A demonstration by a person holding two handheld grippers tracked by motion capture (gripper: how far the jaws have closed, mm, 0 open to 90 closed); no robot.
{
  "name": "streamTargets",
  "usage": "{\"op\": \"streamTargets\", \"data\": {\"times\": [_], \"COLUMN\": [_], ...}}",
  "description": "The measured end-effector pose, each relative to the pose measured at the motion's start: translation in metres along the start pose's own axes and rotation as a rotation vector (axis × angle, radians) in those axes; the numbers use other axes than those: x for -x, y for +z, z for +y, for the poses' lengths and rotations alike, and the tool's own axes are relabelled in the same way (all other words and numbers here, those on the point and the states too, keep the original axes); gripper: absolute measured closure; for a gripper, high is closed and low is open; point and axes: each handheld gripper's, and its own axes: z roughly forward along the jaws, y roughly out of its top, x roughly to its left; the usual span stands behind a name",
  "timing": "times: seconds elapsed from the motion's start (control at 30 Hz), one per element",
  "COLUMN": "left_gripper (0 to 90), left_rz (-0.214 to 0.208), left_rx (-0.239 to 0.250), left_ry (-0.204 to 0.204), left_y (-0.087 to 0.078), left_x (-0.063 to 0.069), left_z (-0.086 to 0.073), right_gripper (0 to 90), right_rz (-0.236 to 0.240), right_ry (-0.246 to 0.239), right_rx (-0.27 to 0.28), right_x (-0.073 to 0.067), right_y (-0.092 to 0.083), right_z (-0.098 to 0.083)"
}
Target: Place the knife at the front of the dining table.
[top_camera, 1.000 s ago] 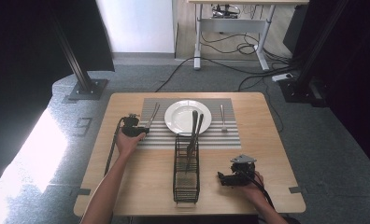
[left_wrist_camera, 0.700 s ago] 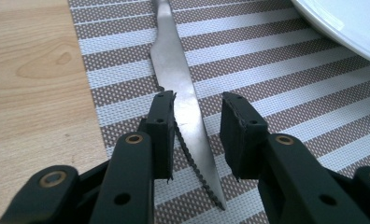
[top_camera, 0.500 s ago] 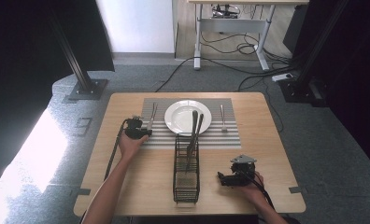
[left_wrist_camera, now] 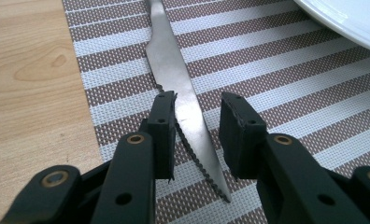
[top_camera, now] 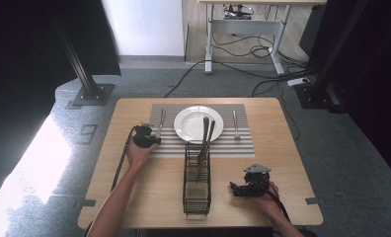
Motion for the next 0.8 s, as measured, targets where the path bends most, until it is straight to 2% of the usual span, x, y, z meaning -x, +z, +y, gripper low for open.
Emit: {"op": "streamTargets", "data": {"times": [0.17,0.23,0.3,0.47,0.6,0.8], "left_gripper": [63.7,59.6,58.0,49.2,42.5,40.3], "left_rz": [-0.011,-0.016,-0.014,-0.052,-0.067,-0.092], "left_rx": [0.007,0.033,0.068,0.142,0.170,0.206], "left_ry": [-0.007,-0.010,0.006,0.030,0.047,0.071], "left_y": [-0.001,-0.005,-0.014,-0.040,-0.057,-0.076], "left_x": [-0.001,-0.001,0.000,0.007,0.012,0.018], "left_z": [-0.001,-0.002,-0.002,-0.004,-0.010,-0.022], "right_gripper": [0.8,0.8,0.8,0.8,0.7,0.7], "right_rz": [0.000,0.001,0.002,0.003,0.006,0.009], "right_ry": [0.000,-0.001,-0.002,-0.003,-0.006,-0.008], "right_rx": [0.000,0.000,0.000,0.000,-0.001,-0.001], "right_x": [0.000,0.000,0.000,0.000,0.000,0.001], "right_y": [0.000,0.000,0.000,0.000,0.000,0.000], "right_z": [0.000,0.000,0.000,0.000,0.000,0.000]}}
